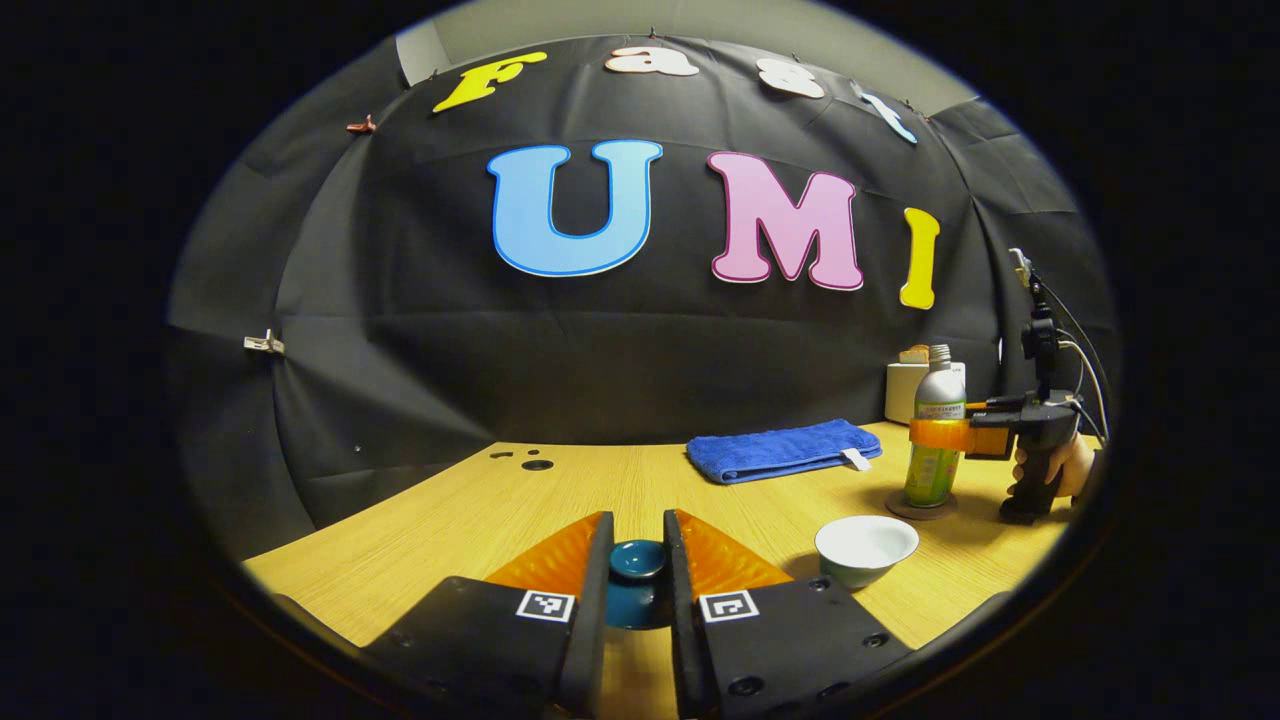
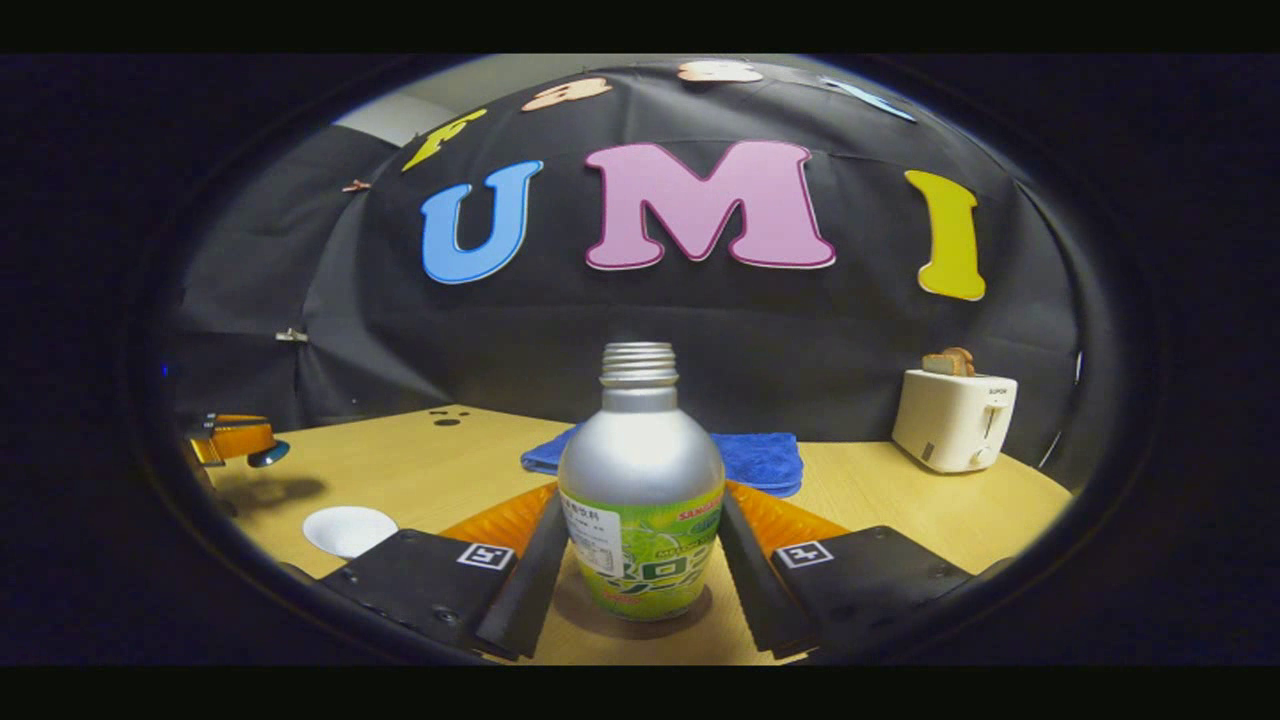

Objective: Open the teacup lid with one hand, grasp the water bottle and pour water into the teacup with the other hand; after pouring, place the water bottle on the coaster and then close the teacup lid.

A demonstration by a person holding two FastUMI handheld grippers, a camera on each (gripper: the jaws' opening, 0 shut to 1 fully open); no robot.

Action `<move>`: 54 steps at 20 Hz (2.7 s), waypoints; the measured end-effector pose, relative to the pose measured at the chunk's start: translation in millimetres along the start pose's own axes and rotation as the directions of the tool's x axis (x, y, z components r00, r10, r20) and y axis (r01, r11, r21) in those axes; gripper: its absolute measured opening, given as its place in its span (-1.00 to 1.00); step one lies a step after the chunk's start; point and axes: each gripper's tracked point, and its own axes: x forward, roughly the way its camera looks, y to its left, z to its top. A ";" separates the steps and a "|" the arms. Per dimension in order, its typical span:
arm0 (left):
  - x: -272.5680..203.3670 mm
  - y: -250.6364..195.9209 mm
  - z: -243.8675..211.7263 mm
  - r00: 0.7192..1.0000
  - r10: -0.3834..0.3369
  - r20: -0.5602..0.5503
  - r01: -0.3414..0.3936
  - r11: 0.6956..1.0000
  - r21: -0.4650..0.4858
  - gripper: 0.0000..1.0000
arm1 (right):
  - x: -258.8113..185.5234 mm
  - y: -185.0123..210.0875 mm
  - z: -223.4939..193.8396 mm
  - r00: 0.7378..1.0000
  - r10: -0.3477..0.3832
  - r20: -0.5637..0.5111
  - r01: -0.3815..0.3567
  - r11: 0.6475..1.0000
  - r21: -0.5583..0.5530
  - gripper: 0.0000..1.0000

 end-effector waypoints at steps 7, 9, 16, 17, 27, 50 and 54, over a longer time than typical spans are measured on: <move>0.4 0.3 -0.2 1.000 0.000 0.000 0.000 1.000 0.000 -0.38 | -6.8 0.3 -3.2 1.000 -0.008 -0.003 0.008 0.998 0.065 0.61; -0.3 0.4 -0.2 1.000 0.000 0.000 0.000 1.000 0.000 -0.37 | -5.9 0.3 -3.7 1.000 -0.009 -0.002 0.010 0.998 0.057 0.61; 0.6 0.7 -0.2 1.000 -0.001 0.001 0.001 1.000 0.000 -0.38 | -15.9 0.9 -6.5 0.999 -0.026 -0.036 0.027 0.999 0.036 0.94; 0.9 0.5 -0.4 1.000 -0.001 0.001 0.001 1.000 0.000 -0.38 | -21.9 1.0 -7.3 0.998 -0.034 -0.045 0.035 0.999 0.031 0.95; -9.1 -24.5 0.7 1.000 -0.019 0.002 0.019 1.000 -0.001 -0.37 | -98.0 -5.6 -12.3 0.995 -0.082 -0.062 0.087 0.992 0.095 0.96; 36.6 -170.6 -10.9 0.961 -0.237 -0.145 0.251 0.964 0.084 -0.37 | -133.0 -17.6 -6.3 0.992 -0.122 0.045 0.119 0.991 0.057 0.96; 40.3 -170.1 -26.5 0.954 -0.214 -0.208 0.238 0.966 0.100 -0.36 | -133.1 -17.8 -6.0 0.992 -0.121 0.045 0.118 0.991 0.057 0.96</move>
